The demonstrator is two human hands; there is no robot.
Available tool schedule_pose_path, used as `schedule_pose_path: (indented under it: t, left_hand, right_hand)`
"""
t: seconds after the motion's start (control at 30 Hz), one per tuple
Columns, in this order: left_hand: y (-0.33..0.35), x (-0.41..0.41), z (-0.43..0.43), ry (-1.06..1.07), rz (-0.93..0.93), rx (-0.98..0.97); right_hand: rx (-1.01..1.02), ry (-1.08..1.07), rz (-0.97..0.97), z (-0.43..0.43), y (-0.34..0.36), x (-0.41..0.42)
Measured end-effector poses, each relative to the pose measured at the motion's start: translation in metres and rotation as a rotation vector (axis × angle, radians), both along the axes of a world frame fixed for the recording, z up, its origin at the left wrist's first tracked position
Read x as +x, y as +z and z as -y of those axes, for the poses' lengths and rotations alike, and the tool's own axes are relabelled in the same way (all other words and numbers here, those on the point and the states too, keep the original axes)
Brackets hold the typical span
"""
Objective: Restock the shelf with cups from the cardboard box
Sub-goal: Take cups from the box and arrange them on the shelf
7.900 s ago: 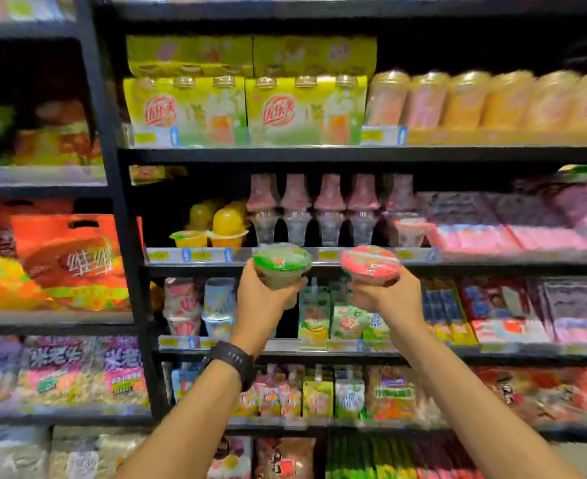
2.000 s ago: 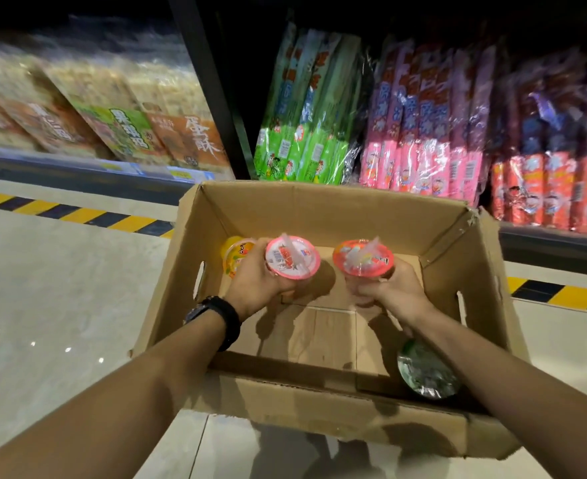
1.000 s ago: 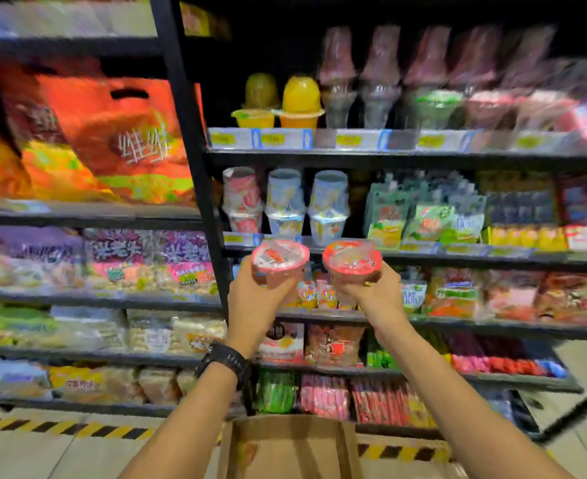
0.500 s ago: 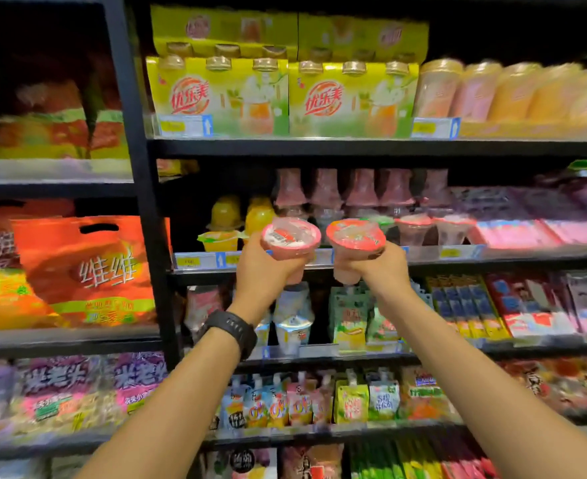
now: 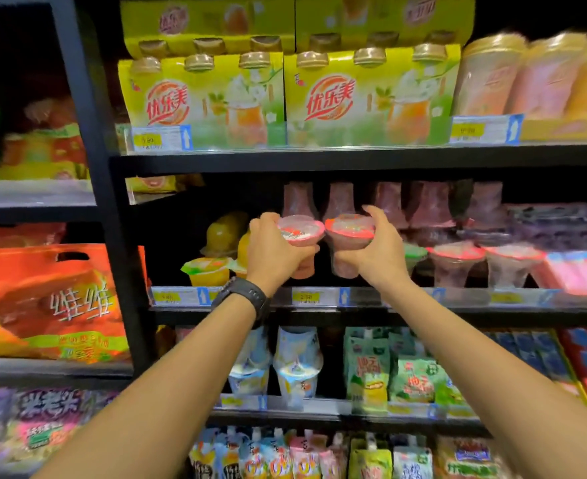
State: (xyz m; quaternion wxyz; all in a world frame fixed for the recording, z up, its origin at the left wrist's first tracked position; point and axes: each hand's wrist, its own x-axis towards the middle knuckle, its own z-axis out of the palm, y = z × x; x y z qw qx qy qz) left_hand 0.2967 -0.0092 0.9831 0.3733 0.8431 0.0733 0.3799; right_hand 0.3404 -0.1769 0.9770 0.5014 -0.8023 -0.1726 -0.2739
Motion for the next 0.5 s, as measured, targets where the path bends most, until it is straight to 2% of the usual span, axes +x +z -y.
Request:
schedule_pose_path:
  t: [0.2,0.33,0.5]
  left_hand:
    - [-0.013,0.005,-0.007,0.011,0.011,0.289]
    - [-0.02,0.001,-0.011,0.208,-0.018,0.63]
    - [-0.031,0.003,-0.016,0.237,0.042,0.716]
  right_hand:
    - [-0.218,-0.029,-0.02,0.001,-0.013,0.01]
    - [-0.426,-0.073,0.008,-0.001,-0.017,0.01]
    - [-0.538,-0.151,0.075,-0.003,-0.018,0.01]
